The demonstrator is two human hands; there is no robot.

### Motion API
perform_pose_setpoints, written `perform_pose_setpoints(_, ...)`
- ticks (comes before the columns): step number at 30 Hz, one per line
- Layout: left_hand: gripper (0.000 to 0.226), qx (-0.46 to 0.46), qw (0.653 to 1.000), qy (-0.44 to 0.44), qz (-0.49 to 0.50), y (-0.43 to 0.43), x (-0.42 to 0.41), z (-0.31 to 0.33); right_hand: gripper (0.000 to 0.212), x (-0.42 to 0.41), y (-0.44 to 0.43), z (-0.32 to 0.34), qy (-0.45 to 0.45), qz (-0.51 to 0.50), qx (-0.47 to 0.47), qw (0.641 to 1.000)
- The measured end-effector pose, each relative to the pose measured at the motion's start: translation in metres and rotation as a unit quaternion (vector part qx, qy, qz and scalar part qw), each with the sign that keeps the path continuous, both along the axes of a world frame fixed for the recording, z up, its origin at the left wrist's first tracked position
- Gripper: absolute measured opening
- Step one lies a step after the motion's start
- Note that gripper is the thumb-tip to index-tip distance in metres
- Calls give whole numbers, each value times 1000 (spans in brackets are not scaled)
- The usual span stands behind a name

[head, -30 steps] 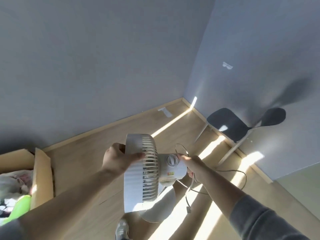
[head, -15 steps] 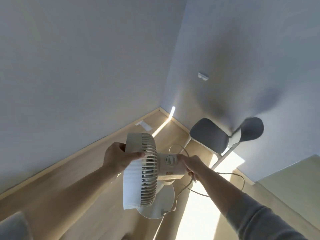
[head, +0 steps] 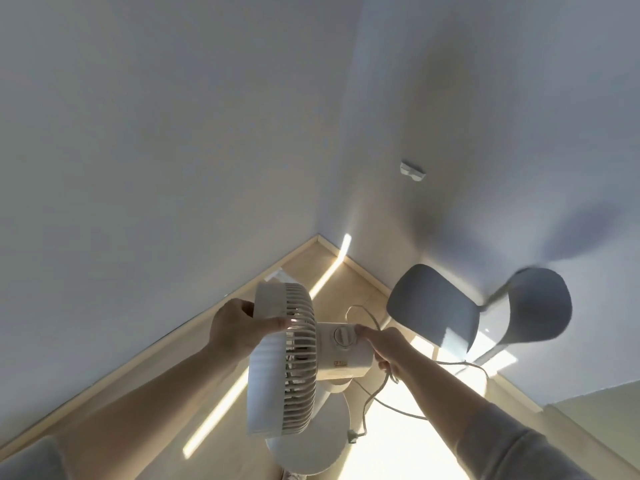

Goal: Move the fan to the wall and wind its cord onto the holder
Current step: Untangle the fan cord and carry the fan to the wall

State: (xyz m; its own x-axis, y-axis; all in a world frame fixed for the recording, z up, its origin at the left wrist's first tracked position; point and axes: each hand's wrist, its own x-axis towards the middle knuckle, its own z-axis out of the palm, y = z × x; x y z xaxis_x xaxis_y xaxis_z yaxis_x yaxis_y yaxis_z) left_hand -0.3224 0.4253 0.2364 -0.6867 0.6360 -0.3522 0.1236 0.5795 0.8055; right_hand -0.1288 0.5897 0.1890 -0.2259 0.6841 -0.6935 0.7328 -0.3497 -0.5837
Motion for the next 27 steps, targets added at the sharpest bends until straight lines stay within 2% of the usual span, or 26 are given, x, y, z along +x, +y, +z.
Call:
perform_pose_setpoints(12,37,-27,1000,5,6,152,-89,-4,40,-98,155,-11,2,5,-20,1000)
perform_pose_setpoints(17,58,-27,1000,-13,-3,216,-144,-15,40,-147,215,-16,-12,-8,-9,1000)
perform_pose_setpoints(22,38,-29,999,-30,-4,275,-196,-18,39,-200,275,-16,-22,-15,-8,1000)
perform_pose_setpoints(27,38,-34,998,-51,5,321,-230,-25,39,-236,326,-27,-34,-11,-19,999)
